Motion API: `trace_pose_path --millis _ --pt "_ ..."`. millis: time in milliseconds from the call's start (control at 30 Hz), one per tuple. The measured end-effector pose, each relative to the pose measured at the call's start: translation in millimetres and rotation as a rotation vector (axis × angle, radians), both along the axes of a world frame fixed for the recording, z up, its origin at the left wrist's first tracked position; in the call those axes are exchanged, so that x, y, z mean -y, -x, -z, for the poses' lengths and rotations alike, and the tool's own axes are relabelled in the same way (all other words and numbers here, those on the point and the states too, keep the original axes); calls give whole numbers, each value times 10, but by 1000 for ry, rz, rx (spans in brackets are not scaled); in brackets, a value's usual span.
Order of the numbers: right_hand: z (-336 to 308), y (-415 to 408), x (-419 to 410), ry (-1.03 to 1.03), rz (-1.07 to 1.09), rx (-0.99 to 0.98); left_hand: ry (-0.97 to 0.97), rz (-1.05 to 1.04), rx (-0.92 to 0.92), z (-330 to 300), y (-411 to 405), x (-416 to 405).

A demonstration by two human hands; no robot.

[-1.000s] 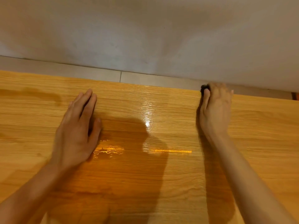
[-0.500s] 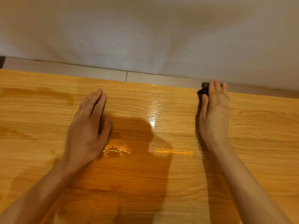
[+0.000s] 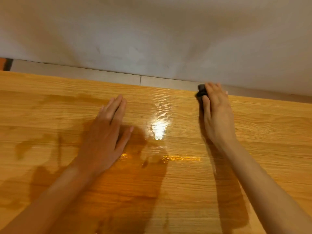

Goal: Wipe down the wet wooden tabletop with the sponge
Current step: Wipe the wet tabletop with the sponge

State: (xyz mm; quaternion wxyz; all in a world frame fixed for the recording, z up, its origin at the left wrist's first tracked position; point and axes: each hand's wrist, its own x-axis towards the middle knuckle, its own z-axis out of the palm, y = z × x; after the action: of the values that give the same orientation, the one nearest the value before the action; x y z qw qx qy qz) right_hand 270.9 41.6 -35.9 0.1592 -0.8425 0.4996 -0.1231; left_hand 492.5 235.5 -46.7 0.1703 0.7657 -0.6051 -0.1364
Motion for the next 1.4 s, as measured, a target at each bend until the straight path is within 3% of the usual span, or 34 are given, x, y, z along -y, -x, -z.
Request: trace_pose_path --millis 100,300,400,600,700,933,1067,1233,1400 --pt "44 -392 -130 28 81 24 -3 -68 18 30 -409 -234" --pt "105 -1514 -451 62 -132 6 -57 -213 -2 34 -922 -549" --pt "1 -1317 -264 -50 -241 16 -74 -219 38 69 -934 -573" --pt "-143 -886 -2 -46 37 -194 -5 -198 62 107 -916 -596" --pt "-145 -1474 -222 -53 10 -236 0 -192 52 111 -940 -589" --pt "25 -2804 -915 42 -213 -121 -3 -187 73 123 -951 -589" --pt "43 -2292 -701 23 -260 -53 -18 -181 77 116 -942 -597" --pt "-10 -988 -147 -19 37 -74 -58 -181 112 108 -952 -583" --pt "87 -973 -372 12 140 24 -67 -177 102 100 -961 -589"
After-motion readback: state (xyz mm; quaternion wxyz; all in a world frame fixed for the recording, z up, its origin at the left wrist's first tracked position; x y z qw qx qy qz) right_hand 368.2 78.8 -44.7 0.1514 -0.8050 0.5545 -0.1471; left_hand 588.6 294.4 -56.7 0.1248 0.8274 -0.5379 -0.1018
